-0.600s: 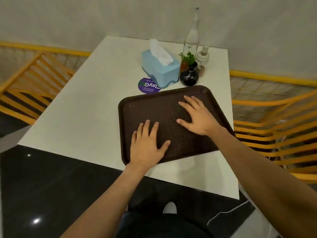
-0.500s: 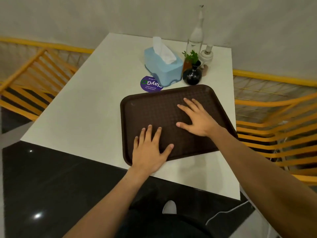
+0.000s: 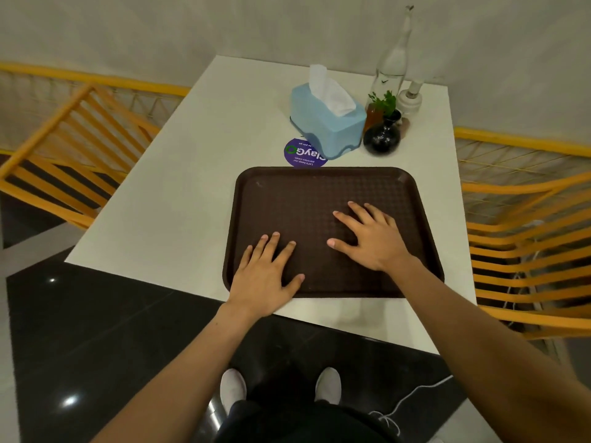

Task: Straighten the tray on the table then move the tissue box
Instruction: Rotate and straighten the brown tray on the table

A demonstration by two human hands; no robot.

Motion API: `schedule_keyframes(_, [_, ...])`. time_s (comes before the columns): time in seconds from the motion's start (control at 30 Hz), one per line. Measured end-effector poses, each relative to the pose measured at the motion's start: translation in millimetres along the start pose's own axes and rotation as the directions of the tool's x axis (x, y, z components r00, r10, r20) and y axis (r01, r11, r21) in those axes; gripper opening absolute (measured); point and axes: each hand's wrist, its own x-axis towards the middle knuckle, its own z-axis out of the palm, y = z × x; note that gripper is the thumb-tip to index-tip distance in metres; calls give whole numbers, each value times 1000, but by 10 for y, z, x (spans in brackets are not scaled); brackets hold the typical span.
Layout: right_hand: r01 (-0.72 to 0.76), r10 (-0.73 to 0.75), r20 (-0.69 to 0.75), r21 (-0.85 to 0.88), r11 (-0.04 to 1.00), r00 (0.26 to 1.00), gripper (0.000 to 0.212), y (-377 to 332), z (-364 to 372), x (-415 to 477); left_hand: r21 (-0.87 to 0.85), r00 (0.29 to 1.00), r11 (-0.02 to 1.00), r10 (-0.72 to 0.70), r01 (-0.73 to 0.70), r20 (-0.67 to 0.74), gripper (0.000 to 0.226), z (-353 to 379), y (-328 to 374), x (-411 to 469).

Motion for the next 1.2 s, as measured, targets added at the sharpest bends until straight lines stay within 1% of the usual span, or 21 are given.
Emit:
schedule_keyframes(0.1, [-54,54,7,-10,999,999,86,-288,32,40,10,1000,999,-31,31,-4,73,-100,-263,-36])
schedule_keyframes(0.2, [-111,111,8,-17,994,994,88,-607,67,70,-21,994,995,-94,93,-50,67,-160,-422,-116])
schedule_keyframes(0.33, [-182,182,-9,-5,983,983,86,-1090,110,157,-36,977,978,-209,208,-33,71,-156,-617,-194])
schedule_keyframes(0.43, [-217,217,-10,-8,976,976,87,-1415,121,239,-10,971,972,-236,235,-26,73,-179,-876,-192])
schedule_keyframes(0.6, [-205,207,25,-55,977,978,81,-1750,77,363,34,984,984,-175,177,-34,68,-275,-1414,-159])
schedule_keyframes(0.63, [-195,197,40,-45,980,980,78,-1776,47,397,39,987,987,-158,159,-26,68,-292,-1524,-152])
schedule_keyframes(0.7, [-199,197,45,42,979,979,69,-1793,-45,471,45,993,992,-117,118,-10,66,-314,-1739,-131])
schedule_keyframes(0.77, [-213,216,-11,116,970,976,59,-1772,-149,533,46,997,996,-81,81,-2,64,-336,-1932,-110])
schedule_keyframes(0.87, [-227,239,-110,111,967,965,46,-1739,-271,634,51,1000,999,-17,16,1,62,-379,-2188,-88])
schedule_keyframes(0.93, [-247,258,-133,96,964,957,44,-1729,-337,728,51,1000,998,31,-31,1,60,-430,-2341,-47])
schedule_keyframes(1.0, [-277,283,-115,68,959,952,45,-1720,-381,827,22,998,998,55,-54,-43,57,-502,-2463,13])
schedule_keyframes(1.03, [-294,298,-93,60,954,950,47,-1717,-389,872,-15,994,999,37,-39,-99,56,-544,-2504,35])
schedule_keyframes(1.07, [-308,312,-64,54,950,948,48,-1712,-386,911,-69,985,998,-16,4,-172,56,-578,-2532,43])
schedule_keyframes(1.13, [-324,325,-8,23,946,946,49,-1695,-356,966,-242,930,958,-222,153,-292,60,-626,-2534,2])
schedule_keyframes(1.17, [-324,324,0,1,946,946,49,-1678,-340,992,-347,891,910,-339,228,-303,64,-635,-2510,-29])
schedule_keyframes(1.2, [-322,322,-7,-13,947,947,48,-1667,-325,1018,-434,858,854,-430,286,-281,69,-631,-2484,-60])
